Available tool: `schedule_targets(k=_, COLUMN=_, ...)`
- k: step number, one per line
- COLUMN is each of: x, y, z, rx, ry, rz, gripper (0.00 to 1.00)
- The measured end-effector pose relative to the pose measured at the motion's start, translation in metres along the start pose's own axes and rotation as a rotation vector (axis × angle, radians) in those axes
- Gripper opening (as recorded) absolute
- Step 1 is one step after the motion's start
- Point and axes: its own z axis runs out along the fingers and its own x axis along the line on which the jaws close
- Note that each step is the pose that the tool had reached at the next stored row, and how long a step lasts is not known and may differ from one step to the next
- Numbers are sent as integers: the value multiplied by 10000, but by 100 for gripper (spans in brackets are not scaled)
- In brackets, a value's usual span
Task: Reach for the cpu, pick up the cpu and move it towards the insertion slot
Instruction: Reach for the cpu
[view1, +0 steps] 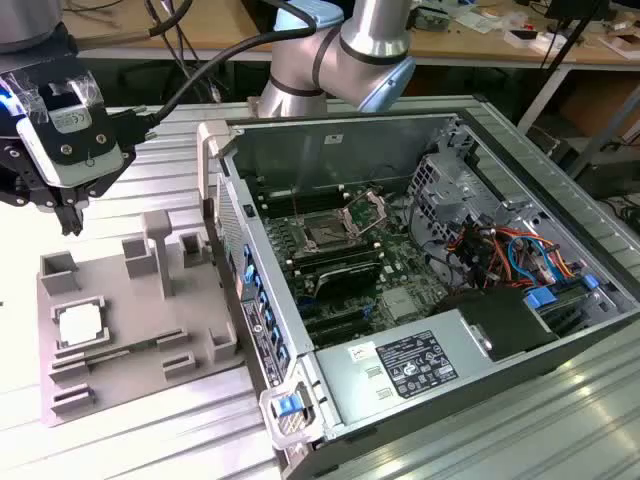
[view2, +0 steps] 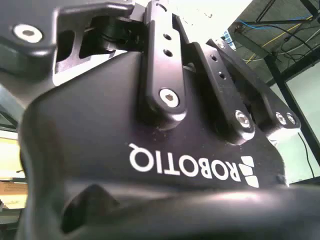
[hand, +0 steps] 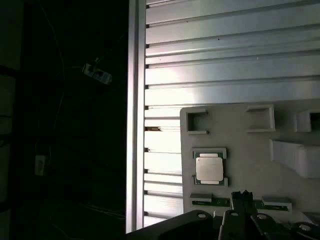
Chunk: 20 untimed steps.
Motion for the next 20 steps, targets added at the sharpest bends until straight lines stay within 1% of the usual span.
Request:
schedule_targets(k=5, x=0, y=0, z=0, rx=1, ry=1, rz=0, gripper=11)
schedule_targets(k=20, x=0, y=-1, z=25, rx=0, ry=0, rz=0, gripper=11)
